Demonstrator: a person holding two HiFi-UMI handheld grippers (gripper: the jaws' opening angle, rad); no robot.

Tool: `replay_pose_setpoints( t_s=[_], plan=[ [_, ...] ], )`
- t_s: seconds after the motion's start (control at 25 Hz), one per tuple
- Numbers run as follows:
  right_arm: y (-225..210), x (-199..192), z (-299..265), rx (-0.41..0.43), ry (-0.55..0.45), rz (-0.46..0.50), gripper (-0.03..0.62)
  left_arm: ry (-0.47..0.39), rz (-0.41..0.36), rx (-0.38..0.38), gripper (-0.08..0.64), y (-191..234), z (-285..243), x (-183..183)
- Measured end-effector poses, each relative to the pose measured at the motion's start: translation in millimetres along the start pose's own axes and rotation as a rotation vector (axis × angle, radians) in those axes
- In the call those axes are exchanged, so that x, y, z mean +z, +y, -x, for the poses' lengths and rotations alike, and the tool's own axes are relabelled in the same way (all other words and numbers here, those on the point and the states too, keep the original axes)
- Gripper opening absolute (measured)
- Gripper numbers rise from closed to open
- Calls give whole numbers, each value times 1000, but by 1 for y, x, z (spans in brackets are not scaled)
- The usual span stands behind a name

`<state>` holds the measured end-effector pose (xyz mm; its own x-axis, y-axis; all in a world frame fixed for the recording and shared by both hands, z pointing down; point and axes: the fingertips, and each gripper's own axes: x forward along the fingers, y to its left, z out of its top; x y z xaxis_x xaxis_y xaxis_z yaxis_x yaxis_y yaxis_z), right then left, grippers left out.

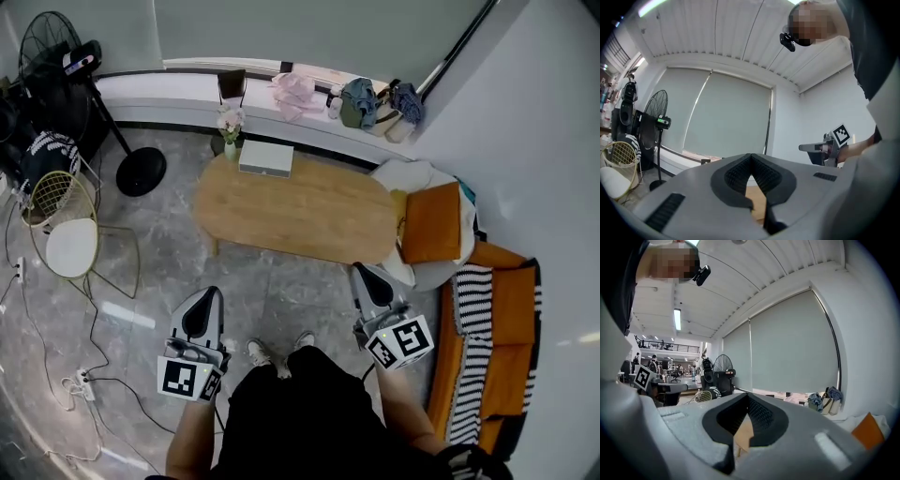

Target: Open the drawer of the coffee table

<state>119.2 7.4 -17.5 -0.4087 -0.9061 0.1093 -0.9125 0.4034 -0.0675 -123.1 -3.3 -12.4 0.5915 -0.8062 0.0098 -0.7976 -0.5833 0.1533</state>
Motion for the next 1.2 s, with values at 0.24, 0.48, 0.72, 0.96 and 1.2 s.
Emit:
replay_pose_setpoints(
  t_s=[0.24, 0.48, 0.72, 0.96, 1.2],
  plan=[
    [1, 15, -32, 58, -23, 19, 5, 11, 4, 11, 8, 4, -11, 1],
    [-31, 22, -44, 111, -41, 0, 5, -16, -29, 45, 8, -11, -40, 15],
    [-62, 31, -52, 138, -70, -56, 5, -31, -73, 94, 8, -14, -53, 26],
    [-64, 28, -68, 207, -48, -49, 5, -28, -88, 127, 8, -14, -64, 27],
    [-54, -6, -86, 276, 41, -43, 5, -6, -99, 175, 8, 5, -71, 14]
  ],
)
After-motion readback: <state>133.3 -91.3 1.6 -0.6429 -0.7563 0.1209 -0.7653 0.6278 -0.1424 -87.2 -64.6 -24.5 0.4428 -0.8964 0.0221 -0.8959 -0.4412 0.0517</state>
